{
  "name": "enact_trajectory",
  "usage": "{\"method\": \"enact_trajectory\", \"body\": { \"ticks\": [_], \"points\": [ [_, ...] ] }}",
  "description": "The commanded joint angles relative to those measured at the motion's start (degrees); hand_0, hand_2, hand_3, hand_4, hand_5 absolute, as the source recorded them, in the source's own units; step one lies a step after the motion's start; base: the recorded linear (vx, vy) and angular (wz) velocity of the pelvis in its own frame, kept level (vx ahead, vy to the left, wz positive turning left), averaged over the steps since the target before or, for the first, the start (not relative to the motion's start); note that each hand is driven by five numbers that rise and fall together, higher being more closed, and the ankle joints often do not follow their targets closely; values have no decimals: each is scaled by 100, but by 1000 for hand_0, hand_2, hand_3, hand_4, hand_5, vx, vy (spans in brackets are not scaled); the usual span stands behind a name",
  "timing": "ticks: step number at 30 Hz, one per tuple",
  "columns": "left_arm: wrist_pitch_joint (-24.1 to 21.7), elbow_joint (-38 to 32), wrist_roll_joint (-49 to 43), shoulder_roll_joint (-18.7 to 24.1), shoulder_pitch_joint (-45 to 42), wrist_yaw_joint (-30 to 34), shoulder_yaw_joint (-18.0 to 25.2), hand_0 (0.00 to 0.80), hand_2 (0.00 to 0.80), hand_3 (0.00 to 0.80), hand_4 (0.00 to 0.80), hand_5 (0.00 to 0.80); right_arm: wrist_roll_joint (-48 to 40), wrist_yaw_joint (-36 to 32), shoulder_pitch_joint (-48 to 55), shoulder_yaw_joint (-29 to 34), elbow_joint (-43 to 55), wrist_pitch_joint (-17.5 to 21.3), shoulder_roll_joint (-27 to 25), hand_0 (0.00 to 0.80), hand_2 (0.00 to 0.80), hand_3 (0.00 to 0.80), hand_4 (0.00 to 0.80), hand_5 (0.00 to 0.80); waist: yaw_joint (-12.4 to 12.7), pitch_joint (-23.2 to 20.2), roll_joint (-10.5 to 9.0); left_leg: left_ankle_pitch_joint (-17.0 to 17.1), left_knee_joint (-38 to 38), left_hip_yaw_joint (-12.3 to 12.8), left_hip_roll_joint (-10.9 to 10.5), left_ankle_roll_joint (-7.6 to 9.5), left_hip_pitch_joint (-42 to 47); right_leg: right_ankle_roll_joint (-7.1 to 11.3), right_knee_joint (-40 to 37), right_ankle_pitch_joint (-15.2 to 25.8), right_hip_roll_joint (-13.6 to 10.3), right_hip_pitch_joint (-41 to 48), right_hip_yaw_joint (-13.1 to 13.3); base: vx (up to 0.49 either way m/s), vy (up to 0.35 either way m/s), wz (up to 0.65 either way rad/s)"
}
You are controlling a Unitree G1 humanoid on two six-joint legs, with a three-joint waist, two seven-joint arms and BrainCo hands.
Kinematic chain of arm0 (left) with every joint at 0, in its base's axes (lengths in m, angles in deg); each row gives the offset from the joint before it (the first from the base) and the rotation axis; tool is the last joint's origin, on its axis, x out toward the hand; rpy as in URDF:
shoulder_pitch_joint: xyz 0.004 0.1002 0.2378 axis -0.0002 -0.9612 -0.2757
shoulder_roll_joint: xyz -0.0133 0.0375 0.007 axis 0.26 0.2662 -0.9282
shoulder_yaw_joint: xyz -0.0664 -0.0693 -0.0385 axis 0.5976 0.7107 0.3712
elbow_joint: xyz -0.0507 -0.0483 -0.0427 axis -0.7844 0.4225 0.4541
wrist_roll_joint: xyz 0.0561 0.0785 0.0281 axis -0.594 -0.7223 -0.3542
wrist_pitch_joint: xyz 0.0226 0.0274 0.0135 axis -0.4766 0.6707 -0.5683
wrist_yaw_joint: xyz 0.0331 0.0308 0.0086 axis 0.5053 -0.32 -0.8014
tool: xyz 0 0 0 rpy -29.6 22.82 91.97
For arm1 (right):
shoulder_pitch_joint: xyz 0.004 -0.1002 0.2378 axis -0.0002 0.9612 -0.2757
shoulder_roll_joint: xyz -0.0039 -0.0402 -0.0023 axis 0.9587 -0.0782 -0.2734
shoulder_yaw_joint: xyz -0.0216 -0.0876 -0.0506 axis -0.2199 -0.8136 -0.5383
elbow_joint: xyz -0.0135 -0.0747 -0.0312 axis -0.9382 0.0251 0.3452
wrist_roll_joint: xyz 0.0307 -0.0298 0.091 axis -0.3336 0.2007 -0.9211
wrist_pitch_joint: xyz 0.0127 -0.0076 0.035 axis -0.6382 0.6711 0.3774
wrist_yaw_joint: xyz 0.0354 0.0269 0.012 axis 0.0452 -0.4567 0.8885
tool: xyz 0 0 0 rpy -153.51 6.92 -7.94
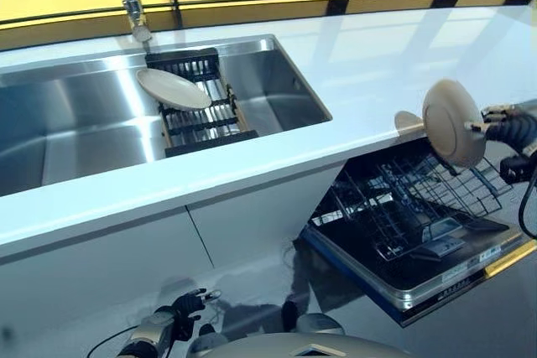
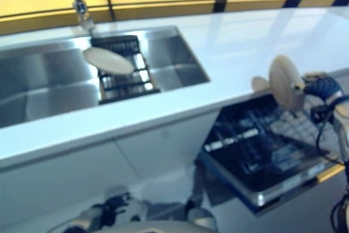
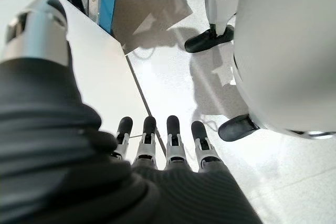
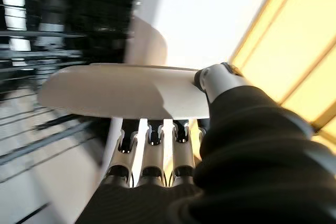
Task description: Take plates into dishwasher
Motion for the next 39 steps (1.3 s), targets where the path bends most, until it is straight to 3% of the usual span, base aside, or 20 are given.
{"method": "enact_trajectory", "body": {
  "ticks": [1,9,19,28,39],
  "points": [
    [-231,363,-151,26,281,75,151,0,0,0,0,0,126,-10,-54,507,432,450,68,800,800,800,800,800,-25,-53,-78,-454,70,-168,1,316,100,442,446,-91,-265,-110,-43,-8,-10,-14],
    [-355,462,-132,14,365,83,223,0,0,0,0,0,291,-370,578,678,689,517,516,800,800,800,800,800,-218,-30,-20,-465,81,-66,29,331,111,434,539,-121,-208,-211,62,-7,-15,-10],
    [-414,524,-215,-15,350,128,252,0,0,0,0,0,474,-791,874,538,765,555,892,800,800,800,800,800,-254,-30,38,-442,69,-38,30,317,103,423,561,-131,-179,-260,39,-4,-6,-1],
    [-400,465,-253,-22,334,135,285,0,0,0,0,0,688,-759,717,101,606,660,1173,800,800,800,800,800,-114,13,73,-404,83,-117,19,299,43,402,570,-160,-188,-257,-70,0,0,0],
    [-327,333,-299,-37,332,131,166,0,0,0,0,0,687,-374,-50,-574,-88,529,1436,800,800,800,800,800,172,58,116,-368,81,-260,-14,256,7,381,509,-172,-269,-158,-303,1,-6,2]
  ]
}}
